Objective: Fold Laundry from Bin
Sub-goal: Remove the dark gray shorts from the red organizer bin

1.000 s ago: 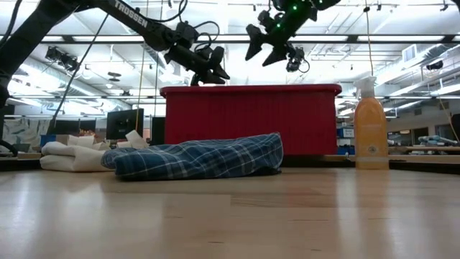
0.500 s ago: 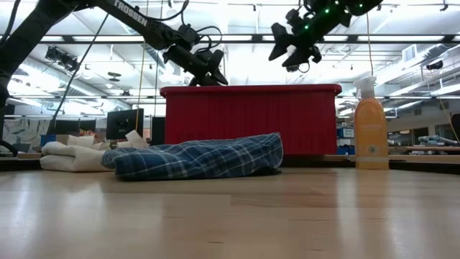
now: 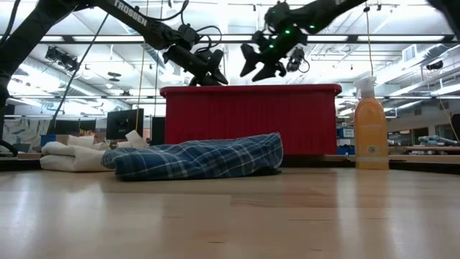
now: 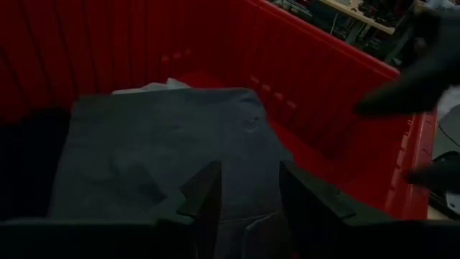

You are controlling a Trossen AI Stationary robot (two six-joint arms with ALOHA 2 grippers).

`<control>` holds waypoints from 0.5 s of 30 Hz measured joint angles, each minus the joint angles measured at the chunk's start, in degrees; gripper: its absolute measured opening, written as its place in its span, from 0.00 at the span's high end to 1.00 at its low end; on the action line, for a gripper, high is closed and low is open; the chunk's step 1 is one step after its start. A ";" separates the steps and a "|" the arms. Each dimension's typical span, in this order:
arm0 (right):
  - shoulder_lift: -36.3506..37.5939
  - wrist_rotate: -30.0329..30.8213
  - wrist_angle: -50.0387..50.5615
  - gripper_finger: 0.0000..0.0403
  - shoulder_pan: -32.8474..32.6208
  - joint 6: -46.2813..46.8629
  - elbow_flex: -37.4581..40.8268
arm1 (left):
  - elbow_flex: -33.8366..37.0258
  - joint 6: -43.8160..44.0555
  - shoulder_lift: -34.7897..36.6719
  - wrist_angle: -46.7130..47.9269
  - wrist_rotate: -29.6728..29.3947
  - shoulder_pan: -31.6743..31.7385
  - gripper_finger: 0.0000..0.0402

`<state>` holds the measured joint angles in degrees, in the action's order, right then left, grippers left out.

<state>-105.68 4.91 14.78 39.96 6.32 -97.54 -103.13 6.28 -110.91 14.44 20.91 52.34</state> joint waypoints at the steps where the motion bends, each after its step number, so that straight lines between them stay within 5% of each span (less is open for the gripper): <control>1: -1.64 -0.04 1.31 0.33 0.48 -0.31 -2.88 | 0.00 0.00 0.00 0.02 0.00 0.00 0.64; 6: -8.23 -0.19 6.36 0.33 3.59 0.21 -12.03 | 0.00 -0.02 0.00 0.04 0.00 0.12 0.64; 15: -11.07 -4.84 2.27 0.29 8.31 2.98 -13.50 | 0.00 0.00 0.00 2.70 0.00 0.92 0.64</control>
<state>-116.75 0.06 17.04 48.27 9.30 -111.04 -103.13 6.28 -110.91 17.14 20.91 53.25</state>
